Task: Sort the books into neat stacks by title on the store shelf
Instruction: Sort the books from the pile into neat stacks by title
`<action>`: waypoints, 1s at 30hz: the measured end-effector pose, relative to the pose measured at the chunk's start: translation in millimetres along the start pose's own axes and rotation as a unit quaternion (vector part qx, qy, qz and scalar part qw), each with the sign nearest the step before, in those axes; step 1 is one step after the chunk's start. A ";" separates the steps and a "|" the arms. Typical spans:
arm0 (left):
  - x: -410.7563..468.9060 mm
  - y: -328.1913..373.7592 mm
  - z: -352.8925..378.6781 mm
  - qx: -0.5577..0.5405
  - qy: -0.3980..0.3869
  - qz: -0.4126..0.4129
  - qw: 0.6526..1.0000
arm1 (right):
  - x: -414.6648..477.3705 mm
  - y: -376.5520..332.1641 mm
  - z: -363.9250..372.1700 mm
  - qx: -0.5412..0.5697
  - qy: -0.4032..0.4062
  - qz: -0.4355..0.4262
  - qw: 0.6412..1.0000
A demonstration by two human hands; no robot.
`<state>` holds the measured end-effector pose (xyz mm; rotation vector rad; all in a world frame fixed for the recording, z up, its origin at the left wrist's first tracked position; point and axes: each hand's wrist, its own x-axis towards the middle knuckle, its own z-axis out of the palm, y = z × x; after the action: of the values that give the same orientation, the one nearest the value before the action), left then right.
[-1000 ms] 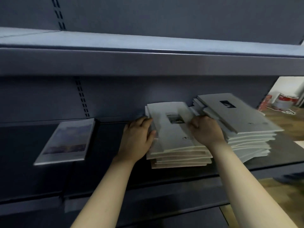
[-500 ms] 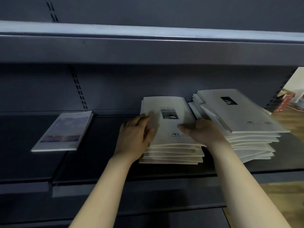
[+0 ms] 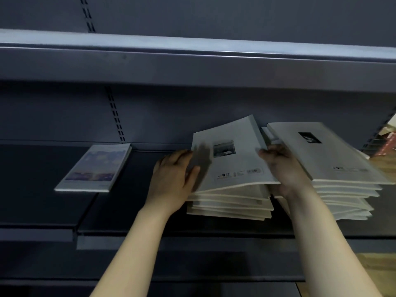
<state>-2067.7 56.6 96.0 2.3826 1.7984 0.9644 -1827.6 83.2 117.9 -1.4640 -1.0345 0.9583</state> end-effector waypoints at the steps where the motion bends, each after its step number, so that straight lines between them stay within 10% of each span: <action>1: -1.2 -0.1 -3.7 -0.010 -0.002 0.003 1.000 | -0.3 -3.9 5.5 0.030 -0.001 0.000 1.000; 12: -10.9 -11.5 -36.9 0.167 0.048 0.030 0.984 | -36.2 -57.3 110.7 0.151 -0.115 -0.074 0.979; 17: -27.4 -67.6 -44.6 -0.099 0.181 -0.041 0.978 | -60.9 -54.4 161.5 0.078 -0.221 -0.048 0.971; 21: -40.1 -80.0 -55.2 -0.315 0.257 -0.143 0.902 | -80.9 -3.8 195.6 -0.117 -0.201 -0.018 0.972; 25: -45.2 -82.0 -62.3 -0.571 0.285 -0.232 0.734 | -100.1 23.0 221.2 0.152 -0.254 0.140 0.945; 30: -61.7 -100.6 -49.9 -0.579 0.229 -0.247 0.742 | -101.9 28.1 229.7 0.194 -0.168 0.054 0.965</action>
<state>-2188.1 19.8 72.1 0.8926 1.1097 1.8680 -2073.0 52.6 65.0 -1.0610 -0.9426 1.4371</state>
